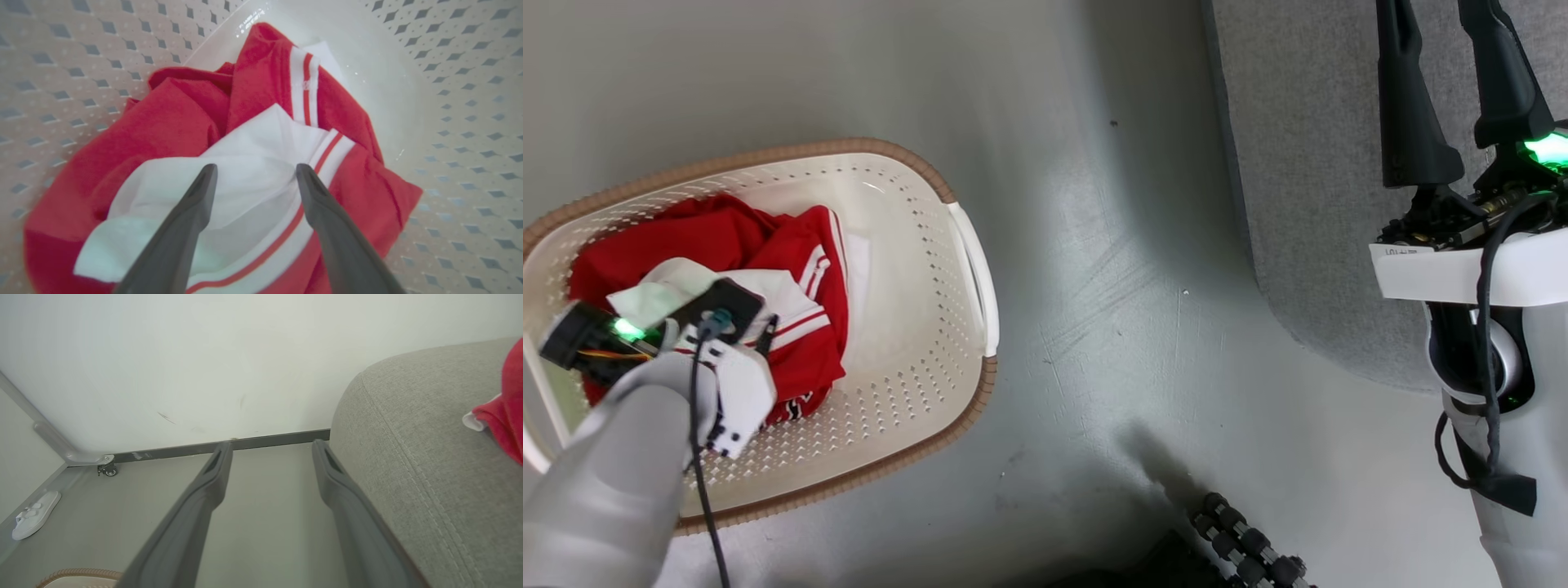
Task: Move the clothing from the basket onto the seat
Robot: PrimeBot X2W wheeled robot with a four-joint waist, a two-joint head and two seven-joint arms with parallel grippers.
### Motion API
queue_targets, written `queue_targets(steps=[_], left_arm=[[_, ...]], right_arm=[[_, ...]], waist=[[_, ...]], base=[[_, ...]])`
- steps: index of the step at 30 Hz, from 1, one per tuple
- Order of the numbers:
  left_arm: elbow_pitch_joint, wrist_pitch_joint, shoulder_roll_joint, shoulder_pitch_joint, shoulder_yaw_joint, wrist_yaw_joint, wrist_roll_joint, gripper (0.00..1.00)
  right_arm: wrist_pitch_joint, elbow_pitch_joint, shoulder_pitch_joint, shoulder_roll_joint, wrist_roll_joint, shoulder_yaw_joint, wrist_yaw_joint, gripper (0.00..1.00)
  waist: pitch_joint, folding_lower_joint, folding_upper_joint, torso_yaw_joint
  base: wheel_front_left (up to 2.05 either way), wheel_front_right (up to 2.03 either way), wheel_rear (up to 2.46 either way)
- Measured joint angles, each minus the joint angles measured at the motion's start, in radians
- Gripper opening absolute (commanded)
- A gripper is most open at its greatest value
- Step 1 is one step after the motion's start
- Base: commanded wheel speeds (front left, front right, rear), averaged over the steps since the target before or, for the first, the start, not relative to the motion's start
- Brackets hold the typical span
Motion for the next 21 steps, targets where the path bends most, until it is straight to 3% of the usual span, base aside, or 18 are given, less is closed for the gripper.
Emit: queue_targets(steps=[6, 17, 18, 19, 20, 21], left_arm=[[0.044, 0.043, 0.030, -0.036, -0.007, 0.033, 0.023, 1.00], [0.102, 0.095, 0.045, -0.084, -0.044, 0.044, 0.067, 1.00], [0.106, 0.095, 0.047, -0.088, -0.044, 0.044, 0.068, 0.90], [0.110, 0.095, 0.048, -0.090, -0.044, 0.044, 0.068, 0.51], [0.113, 0.095, 0.048, -0.090, -0.045, 0.044, 0.068, 0.33], [0.116, 0.095, 0.044, -0.090, -0.047, 0.044, 0.068, 0.00]], right_arm=[[0.000, -0.011, -0.002, 0.014, 0.000, 0.000, 0.000, 1.00], [0.000, -0.021, -0.040, 0.032, 0.000, 0.007, 0.000, 1.00], [0.000, -0.021, -0.041, 0.035, 0.000, 0.009, 0.000, 1.00], [0.000, -0.020, -0.041, 0.039, 0.001, 0.010, 0.000, 1.00], [0.000, -0.020, -0.042, 0.042, 0.001, 0.010, 0.000, 1.00], [0.000, -0.020, -0.042, 0.043, 0.001, 0.008, 0.000, 1.00]], waist=[[0.028, 0.0000, 0.0000, -0.021], [0.068, 0.0000, 0.0000, -0.057], [0.070, -0.0001, 0.0000, -0.060], [0.071, 0.0000, 0.0000, -0.063], [0.072, 0.0000, 0.0000, -0.066], [0.071, 0.0000, 0.0000, -0.068]], base=[[0.00, 0.00, 0.00], [0.00, 0.00, 0.00], [0.00, 0.00, 0.00], [0.00, 0.00, 0.00], [0.00, 0.00, 0.00], [0.00, 0.00, 0.00]])
